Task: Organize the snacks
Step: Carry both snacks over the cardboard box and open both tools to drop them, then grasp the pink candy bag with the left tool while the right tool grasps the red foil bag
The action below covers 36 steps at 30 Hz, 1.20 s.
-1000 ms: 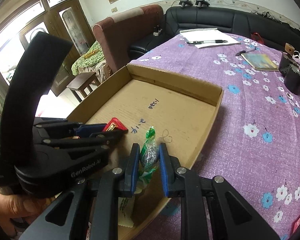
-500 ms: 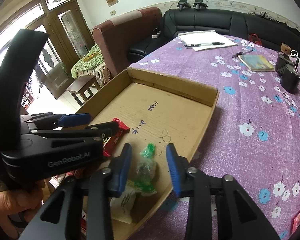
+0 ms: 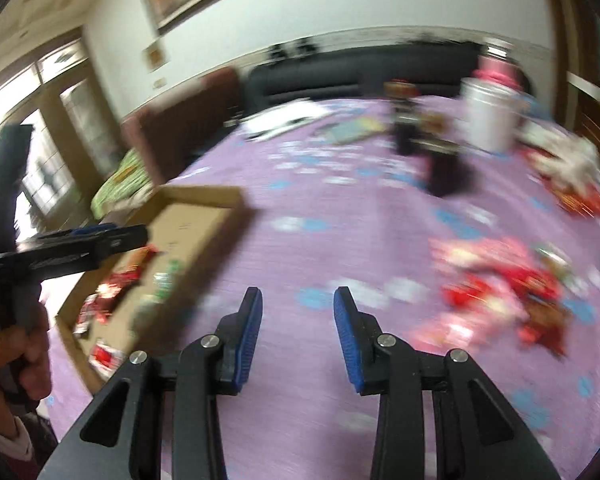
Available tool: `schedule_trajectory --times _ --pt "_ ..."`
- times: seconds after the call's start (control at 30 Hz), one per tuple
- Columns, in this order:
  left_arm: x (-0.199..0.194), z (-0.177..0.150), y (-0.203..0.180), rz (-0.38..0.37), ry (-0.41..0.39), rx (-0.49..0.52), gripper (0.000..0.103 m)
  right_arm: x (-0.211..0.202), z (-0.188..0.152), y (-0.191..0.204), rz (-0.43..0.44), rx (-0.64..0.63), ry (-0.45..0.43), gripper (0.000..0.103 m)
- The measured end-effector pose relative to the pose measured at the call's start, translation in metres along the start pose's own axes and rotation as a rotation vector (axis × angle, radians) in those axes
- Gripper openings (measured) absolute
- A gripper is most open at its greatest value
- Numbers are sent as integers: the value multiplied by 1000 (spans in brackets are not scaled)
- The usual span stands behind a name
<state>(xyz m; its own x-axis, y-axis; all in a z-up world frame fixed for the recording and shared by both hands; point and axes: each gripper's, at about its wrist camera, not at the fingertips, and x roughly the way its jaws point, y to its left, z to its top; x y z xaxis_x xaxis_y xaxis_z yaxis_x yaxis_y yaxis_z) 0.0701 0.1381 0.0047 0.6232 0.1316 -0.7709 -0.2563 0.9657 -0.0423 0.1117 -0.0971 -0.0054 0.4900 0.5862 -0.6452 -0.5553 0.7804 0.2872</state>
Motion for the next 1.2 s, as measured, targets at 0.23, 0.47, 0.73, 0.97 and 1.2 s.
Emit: schedule_trajectory --times 0.23,0.47,0.73,0.97,1.2 --pt "12 -16 -86 -51 19 164 72 -29 -20 -88 -153 102 -19 36" --pt "29 -31 -136 -79 48 237 72 -29 -30 -141 -230 170 2 38" --pt "50 -31 -169 -100 80 277 72 -17 -24 -152 -295 117 5 57" --pt "66 -25 -191 -146 104 274 72 2 -15 -165 -294 102 43 73" --pt "77 -22 -217 -172 105 313 72 -5 -19 -172 -269 127 45 39"
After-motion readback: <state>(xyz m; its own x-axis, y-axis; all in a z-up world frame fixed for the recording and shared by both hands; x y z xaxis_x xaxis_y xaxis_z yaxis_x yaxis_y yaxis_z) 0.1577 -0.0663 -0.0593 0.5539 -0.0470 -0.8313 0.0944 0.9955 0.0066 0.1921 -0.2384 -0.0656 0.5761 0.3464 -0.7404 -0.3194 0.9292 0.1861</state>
